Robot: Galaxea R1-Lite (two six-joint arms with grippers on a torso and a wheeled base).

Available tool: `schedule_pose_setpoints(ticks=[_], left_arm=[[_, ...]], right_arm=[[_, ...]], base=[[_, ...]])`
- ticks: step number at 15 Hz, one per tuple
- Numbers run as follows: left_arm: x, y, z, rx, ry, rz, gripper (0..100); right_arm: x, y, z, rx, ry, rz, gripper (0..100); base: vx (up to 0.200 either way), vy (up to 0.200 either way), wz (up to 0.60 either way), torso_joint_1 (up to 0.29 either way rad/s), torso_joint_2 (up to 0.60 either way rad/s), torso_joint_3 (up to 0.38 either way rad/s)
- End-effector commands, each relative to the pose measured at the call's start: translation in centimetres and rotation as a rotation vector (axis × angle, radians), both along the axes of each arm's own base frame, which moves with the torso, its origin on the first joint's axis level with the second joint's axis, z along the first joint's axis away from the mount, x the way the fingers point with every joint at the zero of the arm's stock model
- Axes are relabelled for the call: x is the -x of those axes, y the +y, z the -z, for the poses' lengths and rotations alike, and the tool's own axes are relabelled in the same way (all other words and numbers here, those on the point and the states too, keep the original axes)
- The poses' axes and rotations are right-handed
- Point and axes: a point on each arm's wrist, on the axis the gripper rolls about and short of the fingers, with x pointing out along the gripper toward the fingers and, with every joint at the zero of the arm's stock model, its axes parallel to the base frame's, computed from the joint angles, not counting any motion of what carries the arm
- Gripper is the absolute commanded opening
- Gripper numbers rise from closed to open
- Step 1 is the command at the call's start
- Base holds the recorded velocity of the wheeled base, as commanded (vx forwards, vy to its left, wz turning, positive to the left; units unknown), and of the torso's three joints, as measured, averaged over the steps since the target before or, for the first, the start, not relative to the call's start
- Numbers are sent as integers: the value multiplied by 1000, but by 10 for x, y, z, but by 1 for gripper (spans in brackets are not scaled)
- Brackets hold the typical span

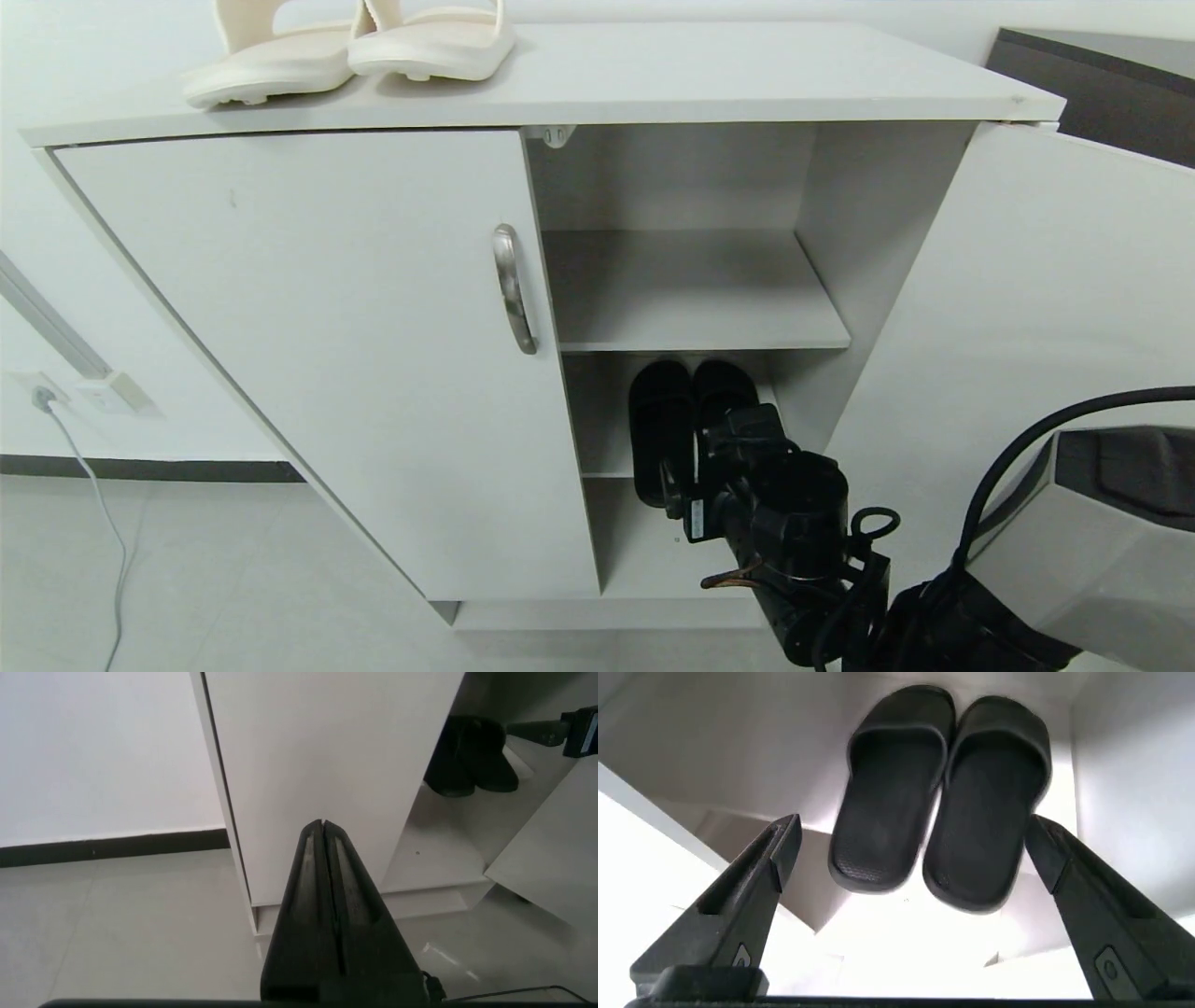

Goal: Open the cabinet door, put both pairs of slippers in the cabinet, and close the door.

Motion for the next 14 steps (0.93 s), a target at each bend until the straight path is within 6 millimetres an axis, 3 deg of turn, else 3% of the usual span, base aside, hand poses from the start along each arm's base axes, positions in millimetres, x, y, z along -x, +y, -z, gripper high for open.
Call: schedule_pose_setpoints(ticks=[1, 3, 14], left_arm=[[0, 0, 0, 0, 1, 0, 0], [0, 0, 0, -1, 1, 0, 0], [0, 0, 0, -1, 1, 0, 0]], right_arm=[[0, 0, 0, -1, -1, -1, 100], [0, 0, -1, -4, -3, -1, 100], [0, -4, 4, 9, 10, 8, 100]], base=[[-200, 0, 0, 2, 2, 12], [-200, 0, 0, -2, 2, 5], [0, 0, 0, 0, 0, 0]])
